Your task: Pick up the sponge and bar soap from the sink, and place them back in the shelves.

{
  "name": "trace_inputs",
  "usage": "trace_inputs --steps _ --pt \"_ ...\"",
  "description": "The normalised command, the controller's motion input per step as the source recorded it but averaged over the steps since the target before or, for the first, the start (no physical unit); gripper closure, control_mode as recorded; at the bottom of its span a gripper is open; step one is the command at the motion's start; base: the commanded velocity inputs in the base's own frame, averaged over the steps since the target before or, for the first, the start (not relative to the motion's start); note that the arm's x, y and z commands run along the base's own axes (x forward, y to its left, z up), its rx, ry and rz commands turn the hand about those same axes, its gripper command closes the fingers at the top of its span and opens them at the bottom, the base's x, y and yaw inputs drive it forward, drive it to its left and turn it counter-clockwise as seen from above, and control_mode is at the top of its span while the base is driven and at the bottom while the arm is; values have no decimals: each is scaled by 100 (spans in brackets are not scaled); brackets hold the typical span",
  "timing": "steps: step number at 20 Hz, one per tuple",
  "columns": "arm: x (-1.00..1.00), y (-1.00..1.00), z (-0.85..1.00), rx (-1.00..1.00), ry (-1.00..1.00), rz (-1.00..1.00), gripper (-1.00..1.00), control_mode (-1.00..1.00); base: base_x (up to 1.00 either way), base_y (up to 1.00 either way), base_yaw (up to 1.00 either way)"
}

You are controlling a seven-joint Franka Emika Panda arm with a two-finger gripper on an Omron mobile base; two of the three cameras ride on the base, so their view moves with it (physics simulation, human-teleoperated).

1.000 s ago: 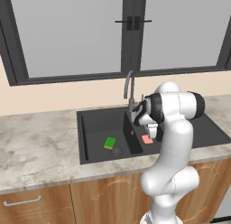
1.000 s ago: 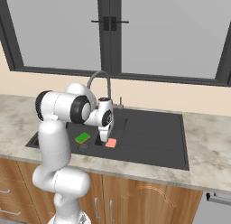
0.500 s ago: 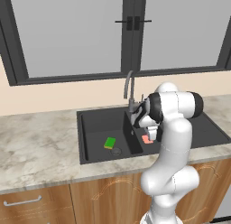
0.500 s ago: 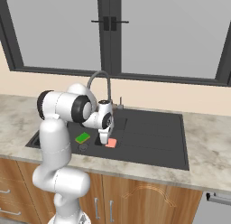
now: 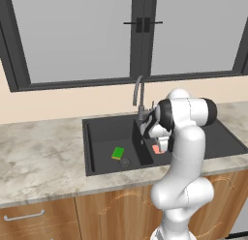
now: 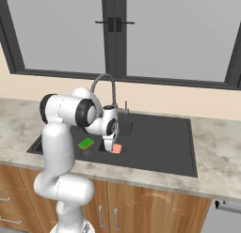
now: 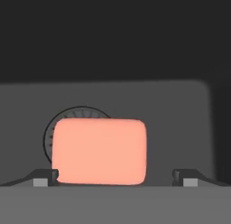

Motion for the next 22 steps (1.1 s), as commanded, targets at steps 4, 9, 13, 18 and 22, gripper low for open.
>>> trace_inputs --steps 4,9,13,18,22 --pt "0 0 -7 0 0 0 -100 -100 0 0 0" --pt "0 0 -6 0 0 0 -100 -100 0 0 0" --pt "0 0 -4 0 0 0 -100 -100 0 0 0" --pt "0 0 -5 0 0 0 -100 -100 0 0 0" --pt "1 0 -9 0 0 0 -100 -100 0 0 0"
